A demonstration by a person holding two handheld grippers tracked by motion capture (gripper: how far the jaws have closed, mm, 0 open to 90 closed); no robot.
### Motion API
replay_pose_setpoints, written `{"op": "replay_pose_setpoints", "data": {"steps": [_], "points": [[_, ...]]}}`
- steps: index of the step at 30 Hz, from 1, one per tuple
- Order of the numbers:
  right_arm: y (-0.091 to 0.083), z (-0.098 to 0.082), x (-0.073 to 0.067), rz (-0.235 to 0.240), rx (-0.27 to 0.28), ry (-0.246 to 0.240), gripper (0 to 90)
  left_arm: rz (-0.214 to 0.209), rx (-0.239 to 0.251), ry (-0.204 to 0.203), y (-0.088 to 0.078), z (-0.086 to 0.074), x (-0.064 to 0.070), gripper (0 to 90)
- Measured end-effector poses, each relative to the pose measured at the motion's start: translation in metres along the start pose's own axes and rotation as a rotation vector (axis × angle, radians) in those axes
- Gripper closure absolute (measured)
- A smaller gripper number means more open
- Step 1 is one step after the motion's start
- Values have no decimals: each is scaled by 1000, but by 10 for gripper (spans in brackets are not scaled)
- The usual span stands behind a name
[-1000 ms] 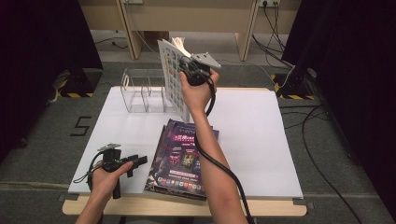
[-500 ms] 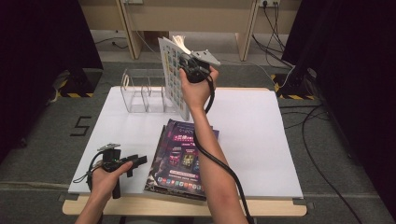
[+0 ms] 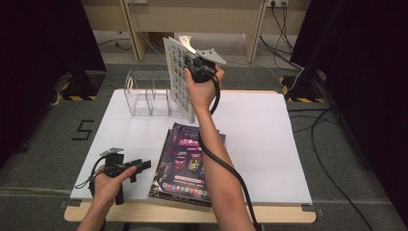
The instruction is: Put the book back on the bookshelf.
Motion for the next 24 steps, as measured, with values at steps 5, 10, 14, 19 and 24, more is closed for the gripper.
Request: {"op": "replay_pose_setpoints", "data": {"steps": [5, 10, 14, 19, 24], "points": [[2, 1, -1, -1, 1, 3, 744, -1, 0, -1, 0, 0, 0, 455], [4, 1, 0, -6, 9, 14, 744, -1, 0, -4, 0, 0, -1, 455], [6, 2, 1, -15, 5, 12, 744, 0, 0, -3, 1, 0, 0, 455], [10, 2, 1, -14, 3, 14, 744, -2, -1, -4, 0, 0, -1, 455], [15, 3, 0, -19, -6, 11, 744, -4, 0, -5, 0, 0, -1, 455]]}}
Point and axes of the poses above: each handheld gripper's, and its own axes: y roughly forward along the jaws, z roughly out of its top, x roughly to its right, the point moved 6 cm from there along y, roughly forward along the jaws, and after that the axes turned 13 degrees about -x, right-handed, at the moved point
